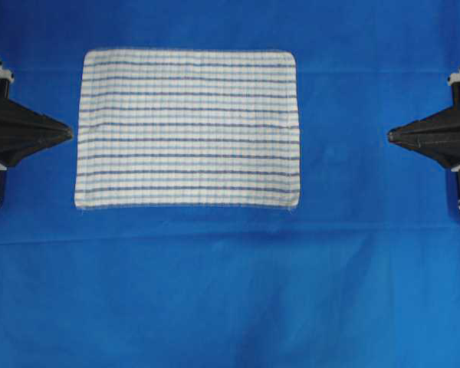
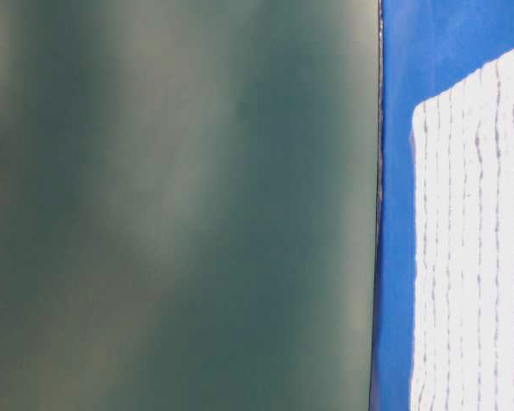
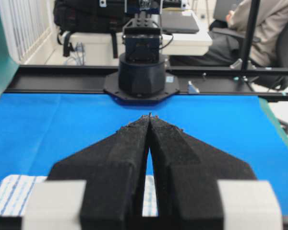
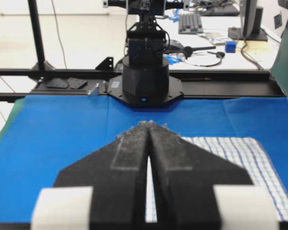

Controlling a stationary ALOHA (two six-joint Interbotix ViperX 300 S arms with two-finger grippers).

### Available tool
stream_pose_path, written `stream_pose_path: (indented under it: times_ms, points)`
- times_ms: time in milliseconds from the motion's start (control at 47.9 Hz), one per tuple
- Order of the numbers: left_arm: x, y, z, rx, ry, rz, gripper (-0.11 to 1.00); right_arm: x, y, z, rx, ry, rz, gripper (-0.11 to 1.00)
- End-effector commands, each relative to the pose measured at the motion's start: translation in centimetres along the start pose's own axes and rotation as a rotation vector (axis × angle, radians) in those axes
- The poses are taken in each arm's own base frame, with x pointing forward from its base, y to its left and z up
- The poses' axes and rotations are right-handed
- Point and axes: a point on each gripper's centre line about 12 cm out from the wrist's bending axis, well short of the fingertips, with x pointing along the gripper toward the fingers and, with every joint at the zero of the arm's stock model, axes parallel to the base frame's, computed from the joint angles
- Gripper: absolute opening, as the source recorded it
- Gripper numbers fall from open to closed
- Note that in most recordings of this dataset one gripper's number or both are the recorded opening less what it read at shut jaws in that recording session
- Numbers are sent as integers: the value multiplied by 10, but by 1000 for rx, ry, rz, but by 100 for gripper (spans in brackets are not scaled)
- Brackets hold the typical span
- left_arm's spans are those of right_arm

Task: Fold the blue towel.
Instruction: 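Move both grippers to the far corners of the striped towel and grasp them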

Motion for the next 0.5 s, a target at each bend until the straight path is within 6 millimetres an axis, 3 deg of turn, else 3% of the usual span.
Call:
stream_pose_path:
  times_ms: [0, 230, 480]
  points:
    - [2, 7, -6, -26, 55, 37, 0, 5, -4, 7, -3, -15, -19, 0]
    - [-4, 33, -15, -6, 169, 167, 0, 28, -39, 2, 30, 113, -176, 0]
    - [-17, 71, -38, -35, 340, 366, 0, 49, -92, -26, 93, 299, -367, 0]
